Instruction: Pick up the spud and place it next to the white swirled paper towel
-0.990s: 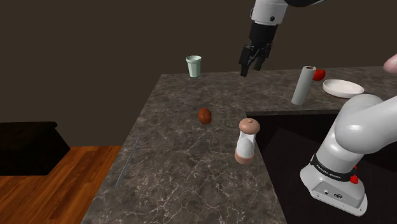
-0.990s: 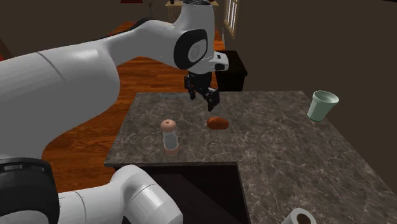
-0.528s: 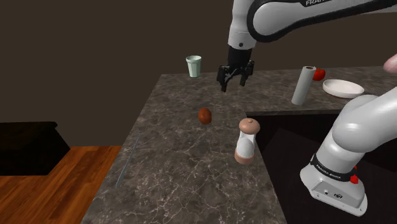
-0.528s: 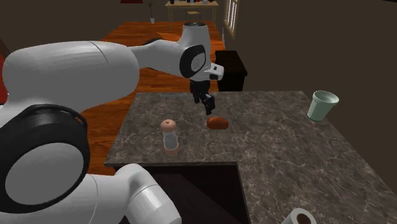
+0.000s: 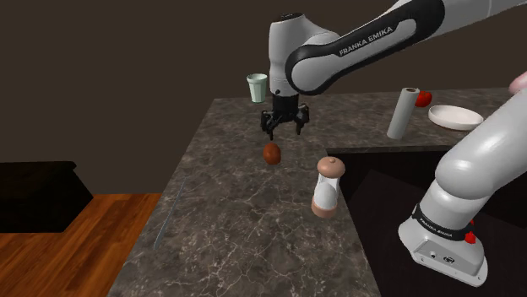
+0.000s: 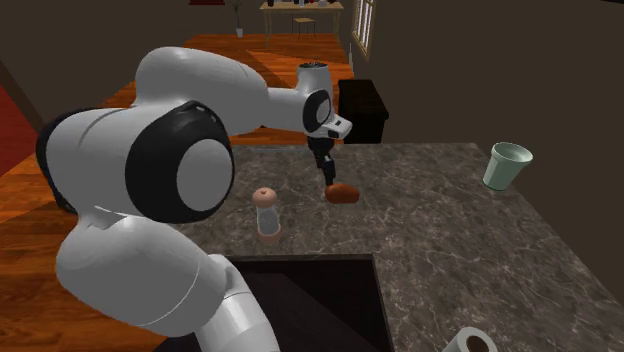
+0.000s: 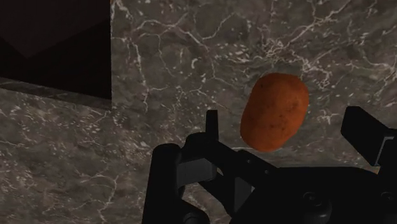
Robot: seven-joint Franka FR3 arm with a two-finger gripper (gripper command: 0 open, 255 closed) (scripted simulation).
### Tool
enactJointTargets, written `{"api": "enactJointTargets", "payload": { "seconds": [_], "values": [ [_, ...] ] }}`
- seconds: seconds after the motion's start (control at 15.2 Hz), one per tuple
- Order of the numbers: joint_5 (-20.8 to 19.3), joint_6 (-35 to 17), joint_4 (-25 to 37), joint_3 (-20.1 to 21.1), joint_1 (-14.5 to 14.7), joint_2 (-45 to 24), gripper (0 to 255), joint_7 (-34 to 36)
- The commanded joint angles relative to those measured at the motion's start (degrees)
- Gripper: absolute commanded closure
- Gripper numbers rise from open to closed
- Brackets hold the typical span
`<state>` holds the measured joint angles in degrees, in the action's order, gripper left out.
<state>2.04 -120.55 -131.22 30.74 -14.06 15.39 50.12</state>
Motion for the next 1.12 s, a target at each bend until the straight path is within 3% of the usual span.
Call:
{"api": "enactJointTargets", "payload": {
  "seconds": [0.0,0.33,1.06],
  "values": [
    [-3.4,-1.7,2.1,2.4,-1.6,-5.2,0,7.2],
    [-13.8,-3.4,8.5,4.6,-3.1,-18.6,0,23.4],
    [-17.2,-8.5,6.1,3.7,-2.8,-22.3,0,25.7]
  ]
}}
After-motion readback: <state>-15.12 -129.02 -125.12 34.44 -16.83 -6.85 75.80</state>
